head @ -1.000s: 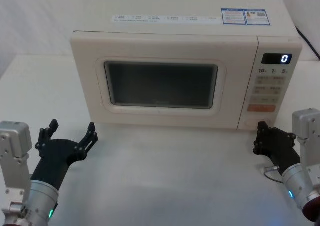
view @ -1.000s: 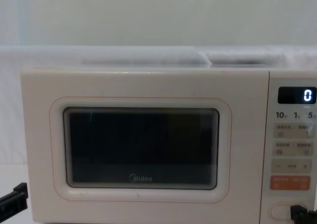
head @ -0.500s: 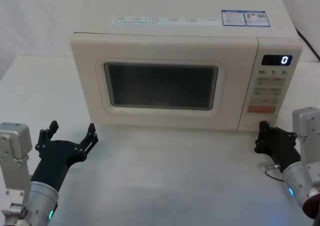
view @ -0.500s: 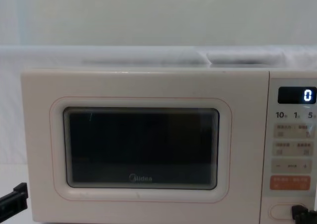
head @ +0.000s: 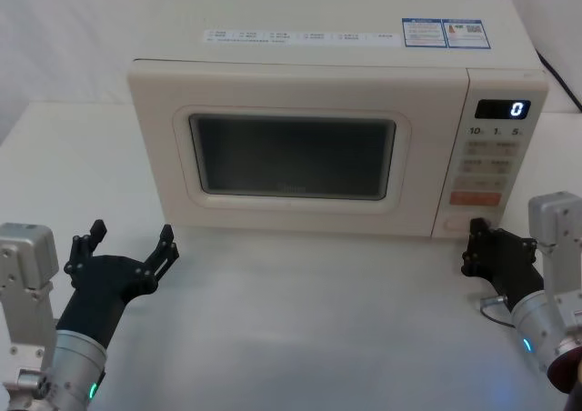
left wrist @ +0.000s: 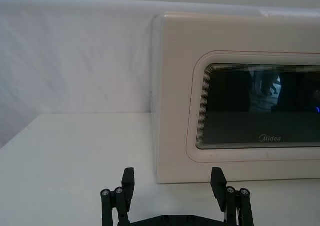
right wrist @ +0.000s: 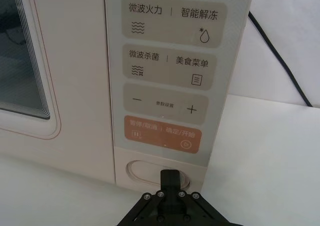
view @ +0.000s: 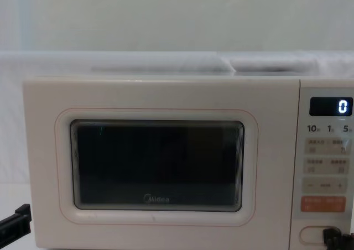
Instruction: Press the button to open the microwave door with one hand; close the microwave door with the other hand.
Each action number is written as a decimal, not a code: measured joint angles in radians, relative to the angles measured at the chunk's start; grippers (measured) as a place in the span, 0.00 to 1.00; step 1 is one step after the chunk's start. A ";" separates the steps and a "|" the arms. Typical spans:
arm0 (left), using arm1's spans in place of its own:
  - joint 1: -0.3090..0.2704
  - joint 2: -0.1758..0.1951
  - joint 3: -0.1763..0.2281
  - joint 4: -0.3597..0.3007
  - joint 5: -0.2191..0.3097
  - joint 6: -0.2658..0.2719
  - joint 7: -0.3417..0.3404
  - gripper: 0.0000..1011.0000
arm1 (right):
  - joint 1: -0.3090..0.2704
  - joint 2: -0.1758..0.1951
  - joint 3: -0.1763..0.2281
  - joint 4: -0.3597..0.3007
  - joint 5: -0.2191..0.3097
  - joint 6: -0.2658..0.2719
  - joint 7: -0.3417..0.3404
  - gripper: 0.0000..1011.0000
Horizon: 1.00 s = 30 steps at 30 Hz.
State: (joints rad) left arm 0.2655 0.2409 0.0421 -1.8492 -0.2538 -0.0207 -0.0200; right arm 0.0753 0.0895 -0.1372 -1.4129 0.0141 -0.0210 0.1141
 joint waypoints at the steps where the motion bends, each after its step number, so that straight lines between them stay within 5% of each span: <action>1: 0.000 0.000 0.000 0.000 0.000 0.000 0.000 0.99 | 0.001 0.000 0.000 0.001 0.000 -0.001 0.000 0.00; 30: 0.000 0.000 0.000 0.000 0.000 0.000 0.000 0.99 | 0.036 -0.007 -0.008 0.033 -0.008 -0.013 0.001 0.00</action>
State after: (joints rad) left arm 0.2655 0.2409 0.0421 -1.8492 -0.2538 -0.0208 -0.0199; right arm 0.1116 0.0822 -0.1456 -1.3797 0.0062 -0.0342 0.1154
